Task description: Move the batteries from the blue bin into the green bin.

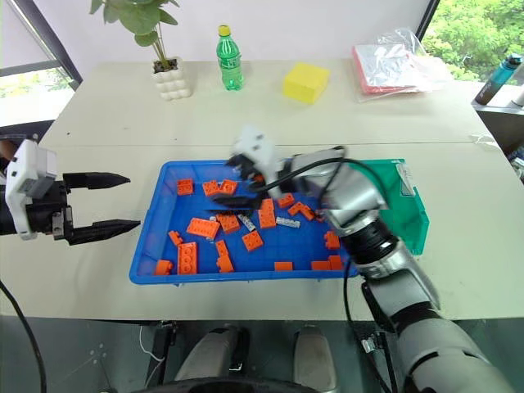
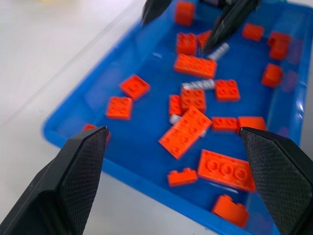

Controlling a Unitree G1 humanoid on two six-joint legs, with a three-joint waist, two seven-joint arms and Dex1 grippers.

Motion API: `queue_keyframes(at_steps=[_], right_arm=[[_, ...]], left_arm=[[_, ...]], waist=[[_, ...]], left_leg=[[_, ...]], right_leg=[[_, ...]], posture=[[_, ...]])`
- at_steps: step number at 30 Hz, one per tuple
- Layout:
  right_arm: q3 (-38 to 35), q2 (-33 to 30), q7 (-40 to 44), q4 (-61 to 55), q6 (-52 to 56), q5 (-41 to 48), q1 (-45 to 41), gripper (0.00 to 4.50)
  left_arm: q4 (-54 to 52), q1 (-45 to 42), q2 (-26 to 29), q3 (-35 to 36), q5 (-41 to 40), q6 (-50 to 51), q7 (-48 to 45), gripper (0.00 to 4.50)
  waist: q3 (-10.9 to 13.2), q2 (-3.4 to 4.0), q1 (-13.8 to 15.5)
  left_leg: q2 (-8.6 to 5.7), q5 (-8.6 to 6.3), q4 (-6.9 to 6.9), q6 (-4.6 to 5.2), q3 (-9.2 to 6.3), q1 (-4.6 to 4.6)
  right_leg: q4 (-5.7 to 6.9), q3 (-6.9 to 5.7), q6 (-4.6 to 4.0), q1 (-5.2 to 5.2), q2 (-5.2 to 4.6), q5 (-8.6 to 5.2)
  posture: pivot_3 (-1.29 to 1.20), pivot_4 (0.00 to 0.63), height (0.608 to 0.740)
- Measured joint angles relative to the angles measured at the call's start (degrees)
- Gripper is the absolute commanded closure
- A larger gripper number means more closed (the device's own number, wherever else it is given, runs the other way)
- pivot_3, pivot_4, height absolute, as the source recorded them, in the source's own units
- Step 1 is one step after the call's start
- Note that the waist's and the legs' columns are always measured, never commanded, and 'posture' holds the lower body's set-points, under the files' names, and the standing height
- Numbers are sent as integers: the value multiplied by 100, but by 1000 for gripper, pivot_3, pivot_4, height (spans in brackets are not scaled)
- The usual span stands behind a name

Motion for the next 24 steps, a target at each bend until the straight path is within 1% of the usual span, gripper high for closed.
queue_keyframes(at_steps=[2, 6, 10, 15, 18, 23, 24], right_arm=[[293, 101, -7, 165, 124, -195, 0, 13], [606, 447, -62, 457, 229, -438, 4, 13], [743, 655, -64, 674, 210, -635, 4, 13], [855, 757, -77, 1007, 25, -900, 52, 13], [885, 765, -73, 1078, -129, -1037, 167, 772], [871, 815, -69, 1081, -265, -1135, 287, 3265], [858, 855, -75, 1081, -257, -1133, 302, 3356]], left_arm=[[-36, 32, -10, 2, 7, -37, -20, 0], [-227, 205, -75, 7, 5, -138, -83, 0], [-286, 329, -97, 20, 7, -225, -184, 0], [-219, 325, -97, 26, 34, -287, -208, 0], [-202, 279, -98, 26, 34, -311, -202, 0], [-93, 206, -99, 23, 46, -377, -203, 0], [-63, 188, -99, 14, 57, -387, -206, 0]], waist=[[0, 0, -2], [0, 0, -39], [0, 0, -87], [0, 0, -133], [0, 0, -146], [0, 0, -147], [0, 0, -147]], left_leg=[[-2, 0, 2, 0, -1, 0], [-1, 0, -1, 0, -1, 0], [-1, 1, -1, -1, -6, 0], [-2, 1, -1, -2, -11, 1], [-2, 1, -3, -2, -11, 1], [-2, 2, -3, -3, -11, 1], [-2, 2, -3, -3, -11, 1]], right_leg=[[0, 0, 0, 2, -1, 0], [4, 0, 0, -3, 0, 0], [9, -1, 0, -5, 1, 0], [12, -2, 0, -6, 3, 0], [18, -3, 0, -10, 3, 0], [18, -3, 0, -11, 3, 0], [18, -3, 0, -10, 3, 0]], posture=[[0, 150, 728], [0, 150, 728], [0, 150, 728], [0, 150, 728], [0, 150, 728], [0, 150, 728], [0, 150, 728]])
